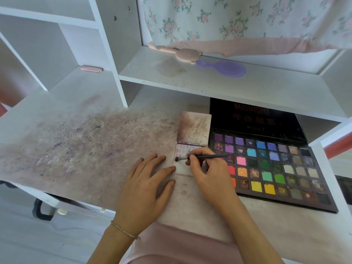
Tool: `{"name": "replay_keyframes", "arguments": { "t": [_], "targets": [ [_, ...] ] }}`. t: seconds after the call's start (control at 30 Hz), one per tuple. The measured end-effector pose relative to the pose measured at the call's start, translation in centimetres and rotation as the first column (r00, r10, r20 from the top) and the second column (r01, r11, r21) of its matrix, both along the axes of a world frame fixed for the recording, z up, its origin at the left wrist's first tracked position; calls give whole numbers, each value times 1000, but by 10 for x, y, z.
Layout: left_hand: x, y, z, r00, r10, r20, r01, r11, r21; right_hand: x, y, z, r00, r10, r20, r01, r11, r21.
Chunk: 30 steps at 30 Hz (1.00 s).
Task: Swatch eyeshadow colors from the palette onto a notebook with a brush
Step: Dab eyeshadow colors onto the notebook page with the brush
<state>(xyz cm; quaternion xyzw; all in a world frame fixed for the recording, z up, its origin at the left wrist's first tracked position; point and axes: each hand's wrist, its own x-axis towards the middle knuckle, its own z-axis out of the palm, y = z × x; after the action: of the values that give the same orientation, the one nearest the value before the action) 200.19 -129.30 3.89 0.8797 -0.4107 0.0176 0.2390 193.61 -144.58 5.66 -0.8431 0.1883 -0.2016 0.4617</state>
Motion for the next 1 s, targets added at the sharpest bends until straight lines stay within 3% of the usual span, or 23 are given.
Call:
{"name": "replay_keyframes", "arguments": {
  "t": [0.13, 0.27, 0.67, 1.0],
  "targets": [
    [0, 0, 0, 1000, 0, -6, 0, 1000, -13, -4, 0, 3, 976, -70, 206, 48, 993, 112],
    [0, 1, 1, 1000, -8, 0, 8, 1000, -5, -12, -6, 4, 953, -135, 270, 109, 988, 109],
    [-2, -2, 1, 999, 10, 39, -10, 1000, -1, -61, -43, -2, 921, -340, 190, 349, 937, -16],
    [-2, -3, 0, 1000, 13, 19, -13, 1000, -20, -61, -44, -5, 950, -299, 89, 308, 944, -116]
  ]
}}
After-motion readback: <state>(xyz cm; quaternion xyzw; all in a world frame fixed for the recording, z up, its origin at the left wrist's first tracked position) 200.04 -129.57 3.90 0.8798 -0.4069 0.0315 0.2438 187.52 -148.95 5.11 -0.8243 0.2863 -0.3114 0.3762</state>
